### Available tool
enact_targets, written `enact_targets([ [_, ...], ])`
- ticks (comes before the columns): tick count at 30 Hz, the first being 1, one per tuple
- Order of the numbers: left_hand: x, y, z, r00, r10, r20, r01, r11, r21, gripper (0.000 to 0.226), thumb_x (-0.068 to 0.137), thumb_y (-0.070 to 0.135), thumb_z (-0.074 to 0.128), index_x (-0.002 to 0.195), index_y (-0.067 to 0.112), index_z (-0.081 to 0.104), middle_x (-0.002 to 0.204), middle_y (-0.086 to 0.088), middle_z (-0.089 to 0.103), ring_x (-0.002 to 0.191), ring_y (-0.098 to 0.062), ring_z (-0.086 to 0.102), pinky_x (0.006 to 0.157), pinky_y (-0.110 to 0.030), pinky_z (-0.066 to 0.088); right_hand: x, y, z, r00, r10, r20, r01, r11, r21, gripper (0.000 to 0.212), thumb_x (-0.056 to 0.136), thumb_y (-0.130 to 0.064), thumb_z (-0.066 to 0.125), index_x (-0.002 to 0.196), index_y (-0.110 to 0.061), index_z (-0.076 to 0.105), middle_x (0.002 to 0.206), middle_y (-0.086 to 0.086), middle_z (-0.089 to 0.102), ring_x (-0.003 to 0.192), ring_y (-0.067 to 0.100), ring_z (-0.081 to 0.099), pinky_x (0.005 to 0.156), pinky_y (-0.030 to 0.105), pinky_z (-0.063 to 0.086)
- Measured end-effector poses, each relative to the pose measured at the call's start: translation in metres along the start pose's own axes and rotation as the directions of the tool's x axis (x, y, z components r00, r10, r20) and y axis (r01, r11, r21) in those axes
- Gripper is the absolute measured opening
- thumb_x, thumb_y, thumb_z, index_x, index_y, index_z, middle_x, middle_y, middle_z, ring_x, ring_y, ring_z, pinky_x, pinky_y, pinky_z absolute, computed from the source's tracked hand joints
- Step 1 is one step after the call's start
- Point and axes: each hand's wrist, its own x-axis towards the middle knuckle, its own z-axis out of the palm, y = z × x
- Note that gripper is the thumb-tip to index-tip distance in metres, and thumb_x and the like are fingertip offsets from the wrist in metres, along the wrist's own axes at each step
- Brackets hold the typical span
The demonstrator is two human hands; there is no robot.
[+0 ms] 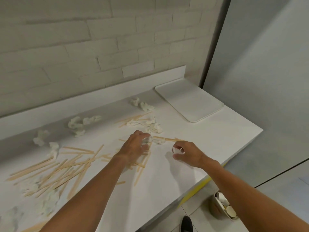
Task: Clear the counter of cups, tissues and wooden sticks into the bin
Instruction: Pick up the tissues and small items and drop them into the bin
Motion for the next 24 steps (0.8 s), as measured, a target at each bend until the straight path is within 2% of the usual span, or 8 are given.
enact_targets([
  [2, 0.008, 0.001, 0.005, 1.0, -0.02, 0.006, 0.02, 1.0, -0.014, 0.047, 0.089, 0.033, 0.056, 0.135, 0.039, 0.048, 0.132, 0.018, 0.038, 0.12, -0.009, 0.045, 0.103, -0.035, 0.042, 0.009, 0.002, -0.005, 1.0, -0.015, -0.014, 0.015, 1.0, 0.02, 0.018, 0.081, -0.025, 0.072, 0.098, -0.024, 0.065, 0.096, -0.006, 0.065, 0.085, 0.014, 0.061, 0.077, 0.025, 0.05],
  [4, 0.015, 0.002, 0.01, 0.999, -0.04, -0.008, 0.039, 0.999, -0.03, 0.044, 0.089, 0.029, 0.056, 0.132, 0.036, 0.053, 0.129, 0.016, 0.04, 0.117, -0.008, 0.046, 0.1, -0.033, 0.044, 0.017, 0.005, -0.009, 1.0, -0.015, -0.013, 0.015, 0.999, 0.037, 0.023, 0.082, -0.027, 0.073, 0.103, -0.025, 0.064, 0.098, -0.006, 0.064, 0.084, 0.014, 0.061, 0.077, 0.024, 0.051],
  [6, 0.02, 0.002, 0.012, 0.997, -0.067, -0.036, 0.065, 0.996, -0.059, 0.032, 0.089, 0.024, 0.057, 0.119, 0.035, 0.06, 0.121, 0.014, 0.045, 0.109, -0.007, 0.051, 0.093, -0.028, 0.049, 0.027, 0.007, -0.015, 1.0, -0.021, -0.003, 0.021, 0.999, 0.026, 0.027, 0.082, -0.028, 0.074, 0.107, -0.026, 0.063, 0.099, -0.006, 0.063, 0.084, 0.011, 0.059, 0.077, 0.022, 0.05],
  [8, 0.025, 0.001, 0.012, 0.995, -0.082, -0.063, 0.079, 0.996, -0.044, 0.018, 0.089, 0.019, 0.059, 0.1, 0.034, 0.061, 0.109, 0.012, 0.049, 0.103, -0.007, 0.05, 0.084, -0.017, 0.043, 0.035, 0.009, -0.019, 1.0, -0.026, -0.003, 0.026, 1.0, 0.012, 0.031, 0.083, -0.028, 0.074, 0.111, -0.024, 0.063, 0.101, -0.006, 0.062, 0.082, 0.005, 0.056, 0.076, 0.019, 0.048],
  [12, 0.031, 0.004, 0.002, 0.988, -0.094, -0.126, 0.09, 0.995, -0.032, 0.02, 0.085, 0.013, 0.061, 0.074, 0.028, 0.057, 0.09, 0.012, 0.055, 0.09, -0.01, 0.053, 0.072, -0.018, 0.037, 0.051, 0.004, -0.018, 0.996, -0.09, 0.002, 0.09, 0.996, -0.026, 0.032, 0.083, -0.027, 0.074, 0.113, -0.021, 0.064, 0.103, -0.004, 0.063, 0.08, 0.003, 0.054, 0.078, 0.02, 0.047],
  [17, 0.026, 0.011, -0.015, 0.981, -0.059, -0.185, 0.03, 0.987, -0.157, 0.014, 0.083, 0.011, 0.067, 0.084, 0.023, 0.06, 0.093, 0.009, 0.064, 0.088, -0.007, 0.058, 0.077, -0.021, 0.045, 0.067, -0.004, -0.003, 0.997, -0.076, 0.001, 0.076, 0.994, -0.08, 0.034, 0.086, -0.033, 0.068, 0.118, -0.025, 0.06, 0.112, -0.006, 0.057, 0.1, 0.015, 0.054, 0.09, 0.034, 0.048],
  [20, 0.018, 0.014, -0.026, 0.984, -0.059, -0.169, 0.025, 0.981, -0.194, 0.02, 0.083, 0.011, 0.069, 0.095, 0.025, 0.061, 0.092, 0.011, 0.062, 0.084, -0.002, 0.056, 0.073, -0.013, 0.043, 0.072, -0.012, 0.007, 0.994, -0.109, -0.008, 0.107, 0.983, -0.147, 0.027, 0.089, -0.033, 0.062, 0.115, -0.026, 0.056, 0.111, -0.007, 0.054, 0.101, 0.015, 0.051, 0.086, 0.035, 0.047],
  [24, 0.002, 0.013, -0.035, 0.986, -0.086, -0.14, 0.058, 0.979, -0.194, 0.026, 0.085, 0.015, 0.071, 0.106, 0.025, 0.061, 0.099, 0.005, 0.062, 0.09, -0.01, 0.058, 0.071, -0.011, 0.043, 0.074, -0.021, 0.022, 0.993, -0.114, -0.029, 0.104, 0.966, -0.235, 0.013, 0.09, -0.026, 0.056, 0.103, -0.024, 0.053, 0.102, -0.006, 0.057, 0.094, 0.021, 0.054, 0.076, 0.035, 0.045],
])
